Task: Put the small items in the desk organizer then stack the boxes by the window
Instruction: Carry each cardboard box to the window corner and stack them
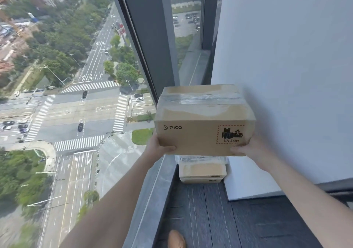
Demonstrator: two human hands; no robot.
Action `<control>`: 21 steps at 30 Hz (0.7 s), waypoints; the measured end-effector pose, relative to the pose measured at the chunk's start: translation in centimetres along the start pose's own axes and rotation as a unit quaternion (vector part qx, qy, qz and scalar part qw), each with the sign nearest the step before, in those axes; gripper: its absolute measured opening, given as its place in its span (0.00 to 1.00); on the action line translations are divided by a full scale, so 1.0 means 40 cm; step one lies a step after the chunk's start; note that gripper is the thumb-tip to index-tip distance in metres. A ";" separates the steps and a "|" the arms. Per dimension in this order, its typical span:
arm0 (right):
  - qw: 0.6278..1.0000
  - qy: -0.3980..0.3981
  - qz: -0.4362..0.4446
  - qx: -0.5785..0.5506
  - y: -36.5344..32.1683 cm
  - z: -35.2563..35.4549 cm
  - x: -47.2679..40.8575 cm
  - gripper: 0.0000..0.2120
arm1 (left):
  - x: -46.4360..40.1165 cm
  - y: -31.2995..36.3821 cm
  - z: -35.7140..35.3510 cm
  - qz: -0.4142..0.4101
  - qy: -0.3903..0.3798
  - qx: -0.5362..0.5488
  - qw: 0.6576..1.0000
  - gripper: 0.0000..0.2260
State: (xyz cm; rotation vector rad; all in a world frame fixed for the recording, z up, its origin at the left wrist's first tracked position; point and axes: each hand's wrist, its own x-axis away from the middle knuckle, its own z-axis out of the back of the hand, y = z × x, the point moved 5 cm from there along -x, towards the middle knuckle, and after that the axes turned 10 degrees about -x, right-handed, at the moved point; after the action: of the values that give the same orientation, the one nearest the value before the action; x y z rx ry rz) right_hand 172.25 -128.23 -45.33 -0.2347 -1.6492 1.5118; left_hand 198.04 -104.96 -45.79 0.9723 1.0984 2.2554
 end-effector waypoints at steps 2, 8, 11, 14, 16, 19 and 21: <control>1.000 0.014 -0.012 0.002 0.072 -0.010 -0.074 0.29 | -0.068 -0.069 -0.032 0.001 0.007 -0.016 1.000 0.25; 0.999 0.029 -0.033 0.003 0.325 -0.034 -0.257 0.27 | -0.225 -0.331 -0.175 0.041 0.020 -0.024 0.999 0.27; 0.998 0.033 -0.055 -0.001 0.455 -0.037 -0.318 0.22 | -0.305 -0.473 -0.252 0.055 -0.001 -0.043 0.998 0.33; 0.998 0.033 -0.053 0.003 0.573 -0.038 -0.371 0.22 | -0.370 -0.594 -0.323 0.053 -0.005 -0.061 0.997 0.35; 0.998 0.034 -0.061 0.001 0.647 -0.045 -0.396 0.20 | -0.381 -0.640 -0.355 0.063 0.005 -0.072 0.995 0.36; 0.997 0.033 -0.066 0.000 0.747 -0.063 -0.429 0.18 | -0.377 -0.709 -0.396 0.083 0.016 -0.089 0.992 0.34; 0.997 0.032 -0.069 0.008 0.796 -0.075 -0.443 0.15 | -0.366 -0.743 -0.421 0.098 0.022 -0.100 0.990 0.30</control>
State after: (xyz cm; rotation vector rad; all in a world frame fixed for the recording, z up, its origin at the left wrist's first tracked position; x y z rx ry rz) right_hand 172.44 -129.68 -81.86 -0.1563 -1.5708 1.3995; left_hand 197.43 -105.38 -82.94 0.9888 0.8042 2.4981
